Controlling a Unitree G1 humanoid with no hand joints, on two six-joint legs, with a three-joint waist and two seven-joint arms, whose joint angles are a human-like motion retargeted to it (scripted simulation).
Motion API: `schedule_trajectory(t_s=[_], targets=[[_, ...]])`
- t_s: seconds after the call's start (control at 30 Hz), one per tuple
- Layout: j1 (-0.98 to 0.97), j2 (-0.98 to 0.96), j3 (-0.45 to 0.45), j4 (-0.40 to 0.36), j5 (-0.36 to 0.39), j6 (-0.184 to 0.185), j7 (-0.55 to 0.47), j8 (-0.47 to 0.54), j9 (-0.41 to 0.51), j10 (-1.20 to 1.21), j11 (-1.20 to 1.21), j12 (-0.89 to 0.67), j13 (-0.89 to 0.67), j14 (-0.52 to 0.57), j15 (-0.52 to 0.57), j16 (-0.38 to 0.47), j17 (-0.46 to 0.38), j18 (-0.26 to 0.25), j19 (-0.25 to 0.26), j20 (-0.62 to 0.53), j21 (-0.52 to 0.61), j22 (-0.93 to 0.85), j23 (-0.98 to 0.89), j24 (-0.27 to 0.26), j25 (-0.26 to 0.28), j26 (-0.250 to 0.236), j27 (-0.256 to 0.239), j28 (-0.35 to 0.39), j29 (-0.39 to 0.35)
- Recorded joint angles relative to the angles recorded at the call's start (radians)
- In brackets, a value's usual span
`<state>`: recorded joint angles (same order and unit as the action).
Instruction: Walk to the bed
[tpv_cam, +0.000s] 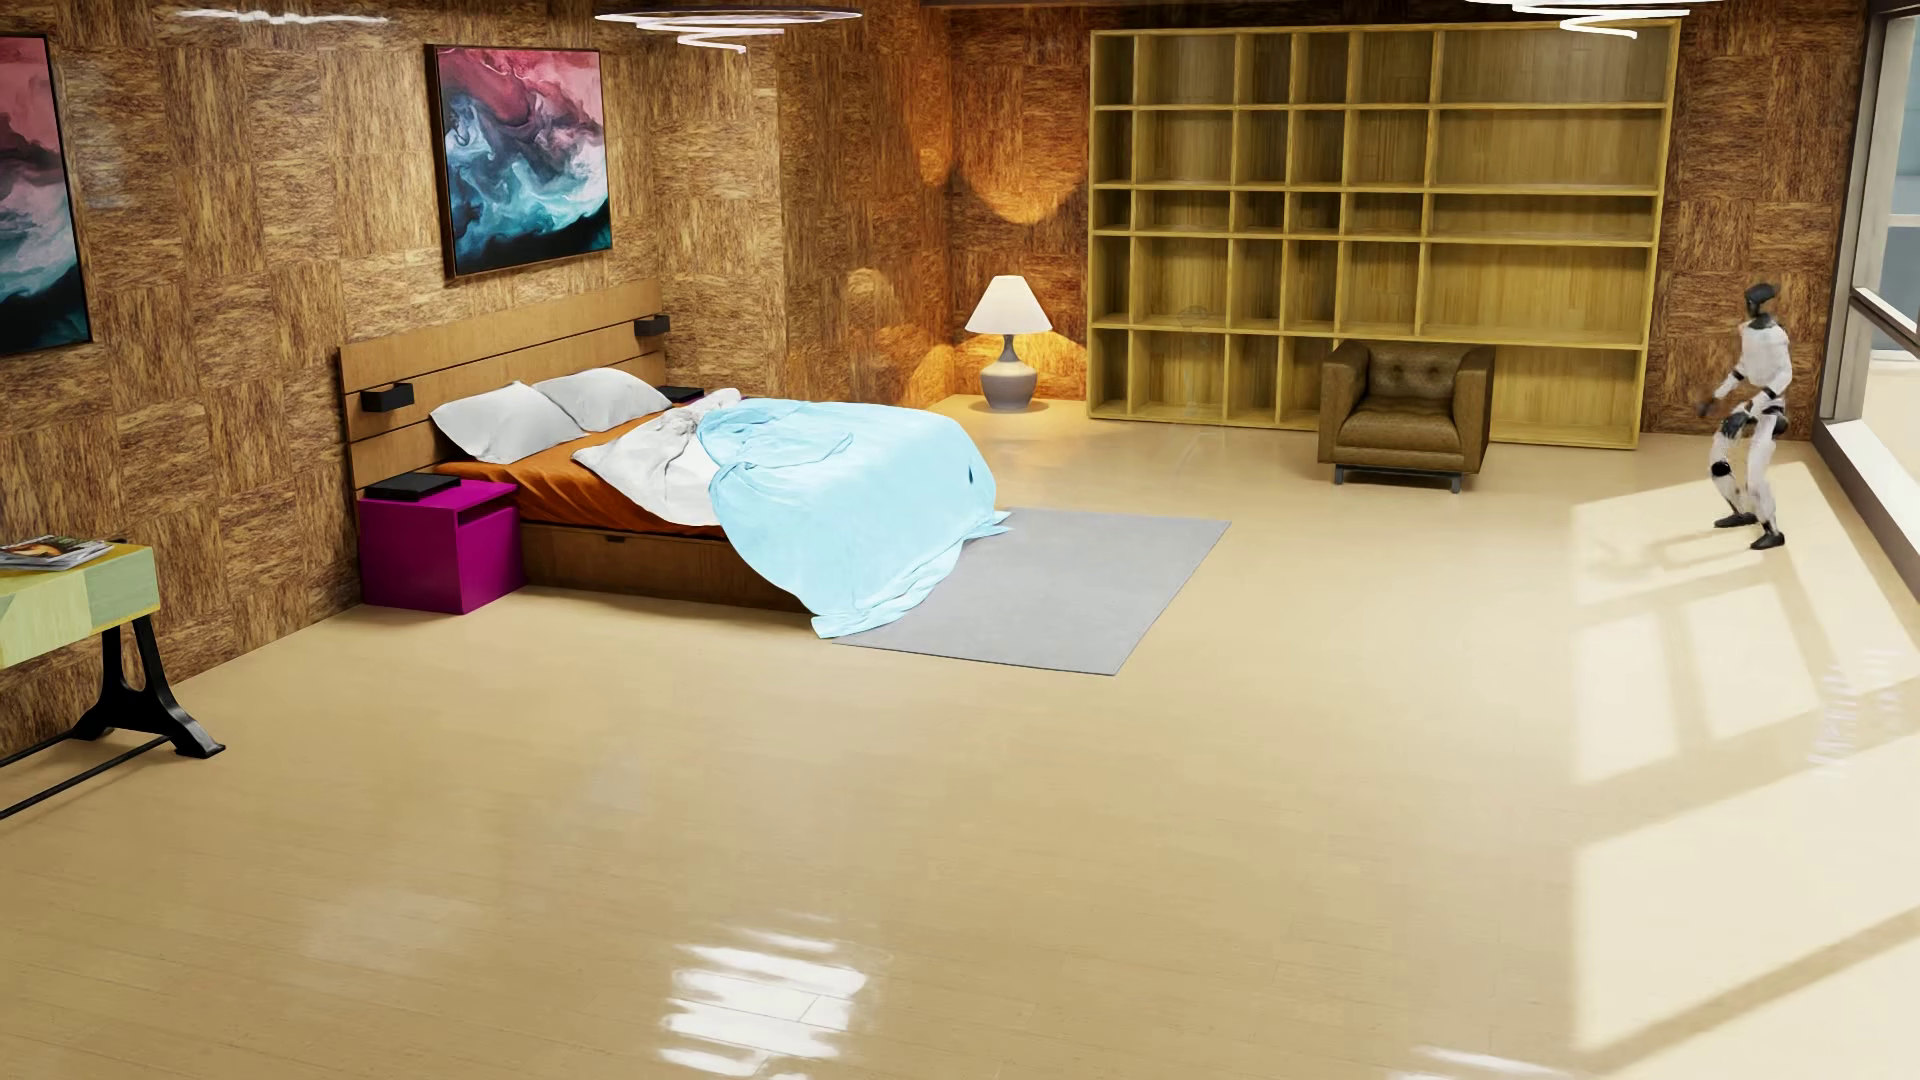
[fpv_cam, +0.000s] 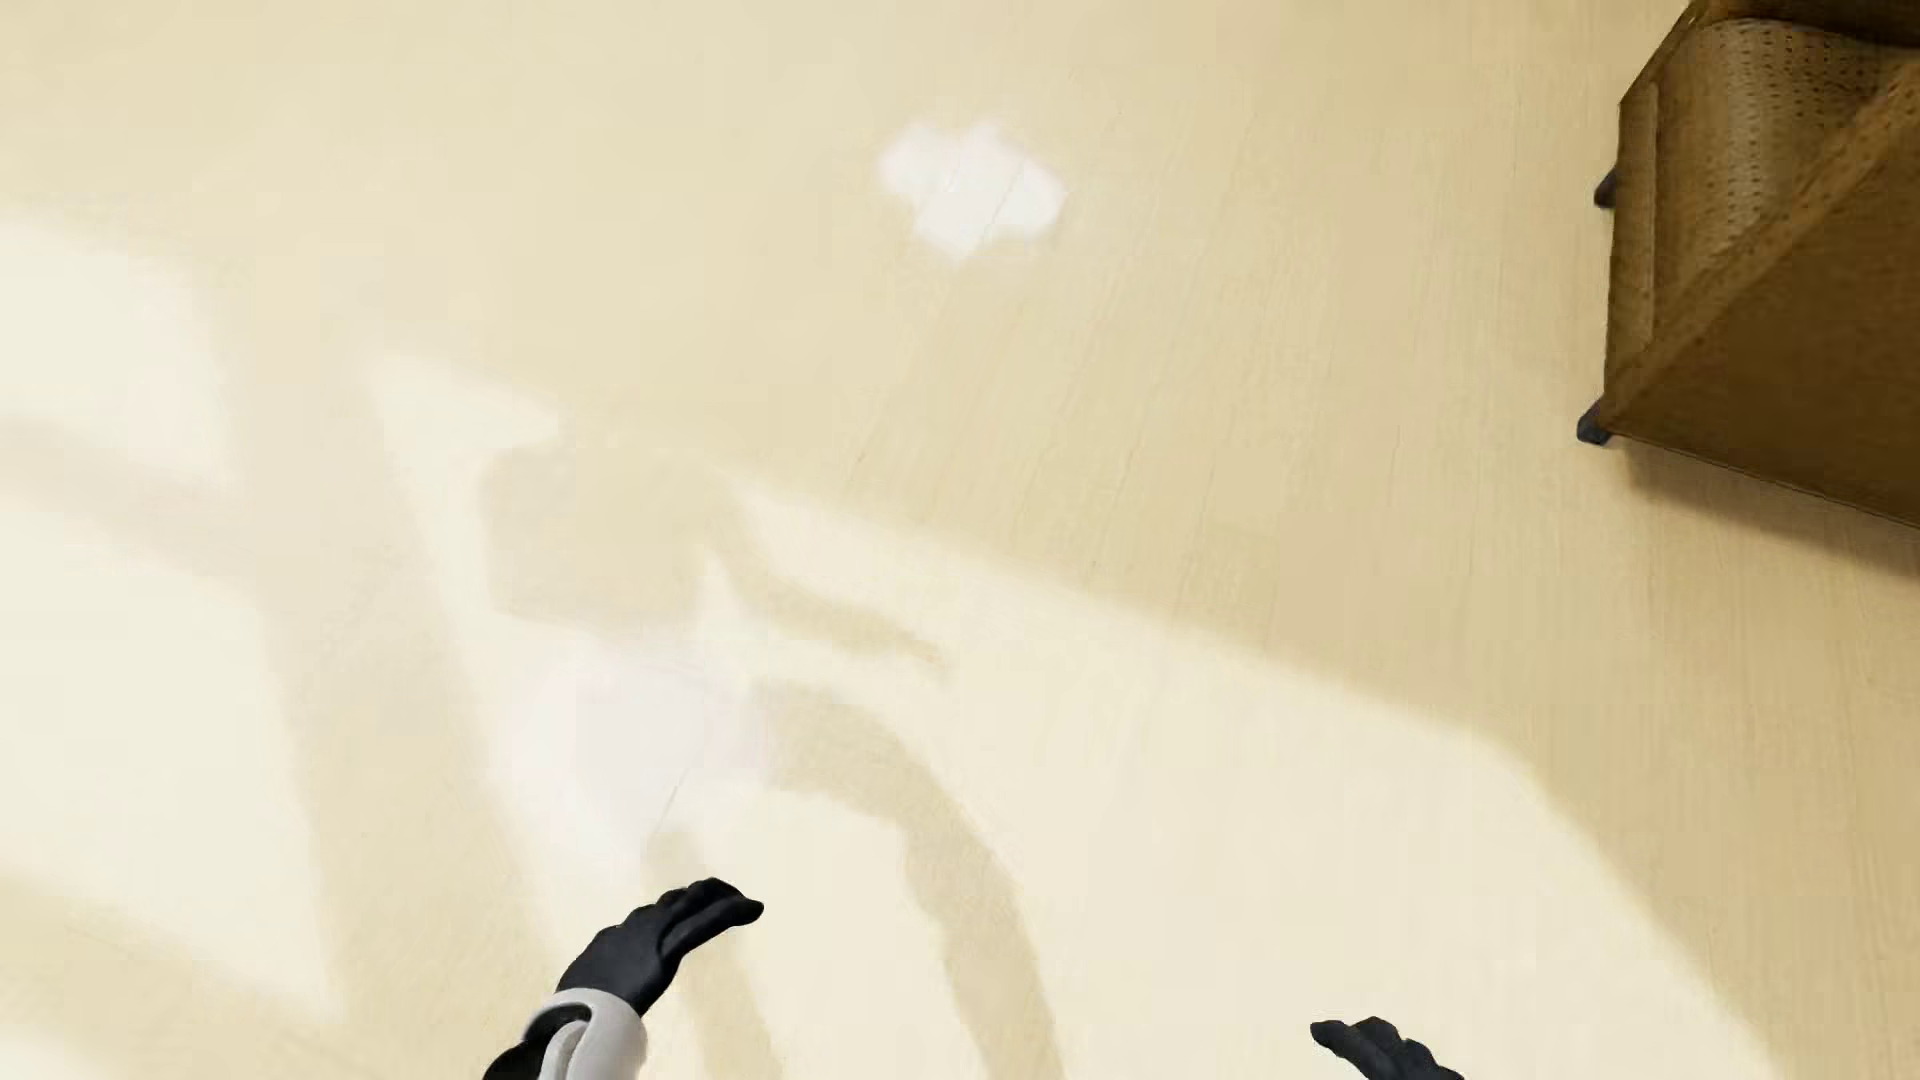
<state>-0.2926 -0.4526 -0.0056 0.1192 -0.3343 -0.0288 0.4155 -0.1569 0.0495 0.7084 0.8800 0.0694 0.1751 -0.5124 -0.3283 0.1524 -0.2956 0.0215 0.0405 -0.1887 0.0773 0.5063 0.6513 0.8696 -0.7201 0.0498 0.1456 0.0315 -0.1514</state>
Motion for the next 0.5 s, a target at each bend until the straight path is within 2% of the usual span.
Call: schedule_trajectory(t_s=[0.03,0.07,0.1,0.13,0.17,0.2,0.23,0.27,0.3,0.33,0.37,0.4,0.43,0.47,0.5], targets=[[0.046,-0.058,-0.009,-0.066,0.051,-0.014,-0.048,-0.044,0.007,-0.067,0.057,-0.009,0.014,0.021,-0.002,-0.022,0.011,0.016,-0.041,0.008,0.073,-0.028,0.081,-0.044,-0.076,-0.027,-0.014,0.03,0.14],[0.094,-0.131,-0.023,-0.13,0.122,-0.025,-0.105,-0.057,0.013,-0.133,0.08,-0.03,0.031,0.048,0.01,-0.029,0.033,0.034,-0.046,-0.001,0.119,-0.058,0.134,-0.083,-0.141,-0.077,-0.057,0.036,0.279],[0.147,-0.215,-0.038,-0.19,0.199,-0.035,-0.168,-0.042,0.018,-0.199,0.065,-0.064,0.058,0.076,0.032,-0.025,0.067,0.054,-0.023,-0.019,0.12,-0.091,0.154,-0.096,-0.171,-0.137,-0.104,0.032,0.386],[0.208,-0.299,-0.052,-0.242,0.263,-0.042,-0.233,-0.017,0.022,-0.266,0.016,-0.105,0.09,0.099,0.055,-0.018,0.11,0.071,-0.01,-0.037,0.093,-0.129,0.146,-0.091,-0.171,-0.189,-0.134,0.037,0.441],[0.274,-0.371,-0.065,-0.281,0.303,-0.047,-0.299,0.004,0.027,-0.327,-0.064,-0.146,0.119,0.116,0.092,-0.02,0.149,0.085,-0.012,-0.047,0.07,-0.168,0.121,-0.084,-0.167,-0.218,-0.15,0.057,0.433],[0.341,-0.427,-0.078,-0.304,0.331,-0.048,-0.368,0.029,0.032,-0.376,-0.167,-0.183,0.138,0.134,0.142,-0.03,0.175,0.1,-0.017,-0.051,0.075,-0.201,0.092,-0.087,-0.183,-0.223,-0.161,0.087,0.374],[0.406,-0.461,-0.091,-0.312,0.36,-0.043,-0.432,0.067,0.038,-0.405,-0.271,-0.208,0.149,0.162,0.171,-0.045,0.183,0.118,-0.008,-0.048,0.105,-0.224,0.072,-0.101,-0.22,-0.213,-0.164,0.12,0.294],[0.466,-0.469,-0.104,-0.306,0.377,-0.032,-0.477,0.089,0.044,-0.403,-0.342,-0.217,0.147,0.212,0.193,-0.061,0.183,0.125,-0.005,-0.04,0.143,-0.233,0.073,-0.126,-0.265,-0.193,-0.155,0.152,0.234],[0.509,-0.463,-0.115,-0.292,0.387,-0.015,-0.512,0.092,0.05,-0.365,-0.337,-0.208,0.132,0.285,0.237,-0.072,0.183,0.103,-0.058,-0.031,0.168,-0.226,0.099,-0.155,-0.301,-0.164,-0.135,0.184,0.212],[0.521,-0.451,-0.126,-0.277,0.4,0.008,-0.55,0.099,0.058,-0.265,-0.261,-0.188,0.105,0.391,0.291,-0.071,0.188,0.009,-0.137,-0.024,0.17,-0.198,0.147,-0.18,-0.32,-0.124,-0.109,0.213,0.222],[0.488,-0.429,-0.135,-0.27,0.404,0.031,-0.576,0.092,0.068,-0.088,-0.167,-0.166,0.065,0.532,0.295,-0.057,0.196,-0.167,-0.167,-0.024,0.149,-0.144,0.203,-0.192,-0.327,-0.071,-0.072,0.233,0.242],[0.4,-0.395,-0.146,-0.255,0.406,0.051,-0.555,0.073,0.077,0.148,-0.091,-0.15,0.015,0.672,0.257,-0.032,0.205,-0.265,-0.186,-0.038,0.11,-0.06,0.247,-0.193,-0.331,-0.005,-0.029,0.229,0.252],[0.265,-0.342,-0.153,-0.195,0.415,0.069,-0.509,0.05,0.085,0.378,-0.051,-0.146,-0.04,0.718,0.197,0.002,0.214,-0.269,-0.19,-0.069,0.063,0.055,0.259,-0.18,-0.335,0.063,0.01,0.189,0.237],[0.116,-0.269,-0.151,-0.128,0.44,0.088,-0.506,0.031,0.089,0.551,-0.05,-0.147,-0.089,0.649,0.136,0.043,0.224,-0.261,-0.188,-0.116,0.013,0.188,0.23,-0.147,-0.334,0.122,0.028,0.116,0.186],[-0.032,-0.182,-0.145,-0.06,0.477,0.105,-0.497,0.023,0.089,0.644,-0.081,-0.14,-0.129,0.565,0.09,0.083,0.233,-0.22,-0.191,-0.17,-0.035,0.316,0.169,-0.097,-0.316,0.164,0.012,0.03,0.103]])
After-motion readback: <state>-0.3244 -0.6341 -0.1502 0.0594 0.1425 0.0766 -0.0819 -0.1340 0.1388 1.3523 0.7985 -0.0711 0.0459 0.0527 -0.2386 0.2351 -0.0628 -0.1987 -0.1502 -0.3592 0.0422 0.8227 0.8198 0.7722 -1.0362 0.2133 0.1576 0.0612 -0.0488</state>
